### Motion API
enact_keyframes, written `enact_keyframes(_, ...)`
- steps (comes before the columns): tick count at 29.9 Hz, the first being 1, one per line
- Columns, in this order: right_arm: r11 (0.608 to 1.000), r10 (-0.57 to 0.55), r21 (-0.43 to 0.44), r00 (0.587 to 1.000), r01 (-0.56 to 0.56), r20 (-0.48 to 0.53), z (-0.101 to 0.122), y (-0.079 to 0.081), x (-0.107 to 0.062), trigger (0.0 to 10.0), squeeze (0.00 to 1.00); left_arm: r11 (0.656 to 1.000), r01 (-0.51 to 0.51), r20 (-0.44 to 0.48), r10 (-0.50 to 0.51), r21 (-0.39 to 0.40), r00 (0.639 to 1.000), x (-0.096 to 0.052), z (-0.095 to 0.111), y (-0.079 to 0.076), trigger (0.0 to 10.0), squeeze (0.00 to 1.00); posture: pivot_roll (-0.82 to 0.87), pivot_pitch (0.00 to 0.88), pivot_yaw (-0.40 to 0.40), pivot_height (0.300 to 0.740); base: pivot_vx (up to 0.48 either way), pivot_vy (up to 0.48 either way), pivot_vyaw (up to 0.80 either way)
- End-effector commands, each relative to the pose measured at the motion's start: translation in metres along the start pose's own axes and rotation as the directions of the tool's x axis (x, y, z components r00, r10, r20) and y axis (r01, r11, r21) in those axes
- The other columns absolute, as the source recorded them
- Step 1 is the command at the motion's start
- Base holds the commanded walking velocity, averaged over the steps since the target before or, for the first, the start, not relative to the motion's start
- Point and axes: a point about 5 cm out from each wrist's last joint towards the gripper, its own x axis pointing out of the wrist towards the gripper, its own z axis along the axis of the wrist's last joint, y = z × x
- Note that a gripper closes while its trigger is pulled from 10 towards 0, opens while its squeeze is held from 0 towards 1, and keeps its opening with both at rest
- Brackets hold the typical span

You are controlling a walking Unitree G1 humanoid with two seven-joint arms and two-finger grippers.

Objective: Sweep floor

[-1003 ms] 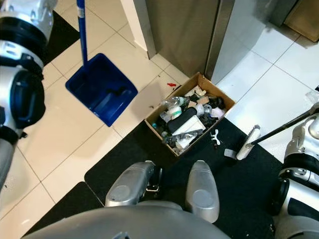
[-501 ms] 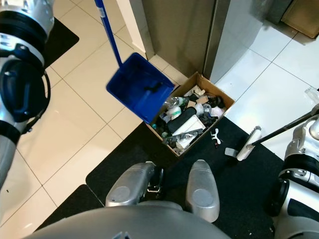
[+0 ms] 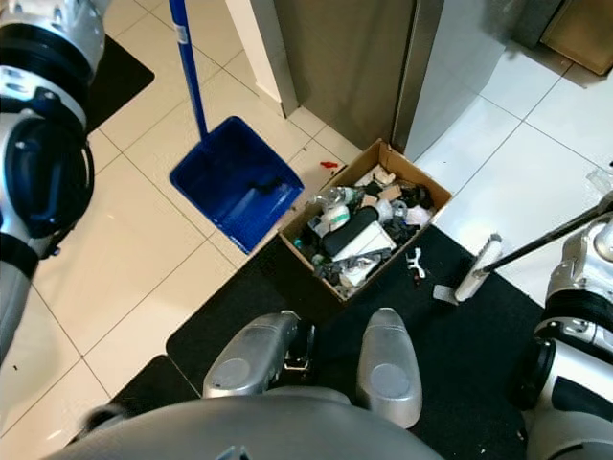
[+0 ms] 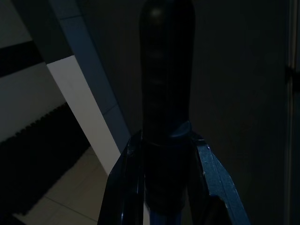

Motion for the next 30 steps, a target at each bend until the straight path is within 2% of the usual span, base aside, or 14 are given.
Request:
enact_keyframes(1,1.0,-0.008,0.015,1.0,0.008,0.019,0.004,0.0,0.002,10.0,0.0,0.989,-0.047,0.034,0.053,-0.143,0.998,0.0,0.009,0.012,10.0,0.0,0.08,0.0,0.126,0.74,0.0,0.0,0.0)
enact_keyframes(3,1.0,-0.011,0.015,1.0,0.011,0.019,0.004,-0.001,0.002,10.0,0.0,0.983,-0.071,0.042,0.08,-0.17,0.996,0.0,0.011,0.017,10.0,0.0,0.08,0.0,0.126,0.74,0.0,0.0,0.0)
enact_keyframes(4,1.0,-0.013,0.014,1.0,0.013,0.019,0.004,-0.002,0.002,10.0,0.0,0.987,-0.083,0.046,0.09,-0.137,0.995,0.0,0.013,0.019,10.0,0.0,0.08,0.0,0.126,0.74,0.0,0.0,0.0)
enact_keyframes(6,1.0,-0.013,0.014,1.0,0.013,0.019,0.004,-0.002,0.002,10.0,0.0,0.987,-0.083,0.046,0.09,-0.137,0.995,0.0,0.013,0.019,10.0,0.0,0.08,0.0,0.126,0.74,0.0,0.0,0.0)
enact_keyframes(8,1.0,-0.016,0.012,1.0,0.016,0.02,0.003,-0.003,0.002,10.0,0.0,0.998,-0.067,0.036,0.067,-0.021,0.997,-0.001,0.011,0.016,10.0,0.0,0.08,0.0,0.125,0.74,0.0,0.0,0.0)
enact_keyframes(10,1.0,-0.017,0.011,1.0,0.017,0.02,0.003,-0.004,0.002,10.0,0.0,0.999,-0.05,0.027,0.05,-0.008,0.998,0.0,0.01,0.013,10.0,0.0,0.08,0.0,0.125,0.74,0.0,0.0,0.0)
enact_keyframes(11,1.0,-0.019,0.011,1.0,0.018,0.02,0.003,-0.004,0.002,10.0,0.0,0.994,-0.02,-0.003,0.02,0.11,1.0,-0.001,0.006,0.009,10.0,0.0,0.08,0.0,0.127,0.74,0.0,0.0,0.0)
enact_keyframes(15,1.0,-0.018,0.012,1.0,0.018,0.02,0.003,-0.004,0.002,10.0,0.0,0.997,-0.02,-0.006,0.02,0.077,1.0,-0.001,0.005,0.008,10.0,0.0,0.08,0.0,0.126,0.74,0.0,0.0,0.0)
enact_keyframes(18,1.0,-0.017,0.012,1.0,0.017,0.019,0.003,-0.004,0.002,10.0,0.0,0.994,-0.034,0.022,0.037,-0.103,0.999,0.001,0.009,0.011,10.0,0.0,0.08,0.0,0.126,0.74,0.0,0.0,0.0)
enact_keyframes(19,1.0,-0.017,0.012,1.0,0.017,0.019,0.003,-0.004,0.002,10.0,0.0,0.999,-0.033,0.012,0.034,-0.03,0.999,0.001,0.008,0.011,10.0,0.0,0.08,0.0,0.126,0.74,0.0,0.0,0.0)
enact_keyframes(20,1.0,-0.017,0.012,1.0,0.017,0.019,0.003,-0.004,0.002,10.0,0.0,1.0,-0.027,0.005,0.027,0.001,1.0,0.0,0.007,0.01,10.0,0.0,0.08,0.0,0.126,0.74,0.0,0.0,0.0)
enact_keyframes(23,1.0,-0.017,0.012,1.0,0.017,0.019,0.003,-0.004,0.002,10.0,0.0,1.0,-0.024,0.003,0.024,0.017,1.0,0.0,0.006,0.009,10.0,0.0,0.08,0.0,0.127,0.74,0.0,0.0,0.0)
enact_keyframes(26,1.0,-0.018,0.011,1.0,0.018,0.018,0.003,-0.004,0.002,10.0,0.0,0.999,-0.028,0.016,0.028,-0.025,0.999,0.0,0.007,0.008,10.0,0.0,0.08,0.0,0.127,0.74,0.0,0.0,0.0)
enact_keyframes(30,1.0,-0.018,0.01,1.0,0.018,0.018,0.003,-0.004,0.002,10.0,0.0,0.999,-0.033,0.023,0.034,-0.036,0.999,0.001,0.008,0.008,10.0,0.0,0.08,0.0,0.127,0.74,0.0,0.0,0.0)
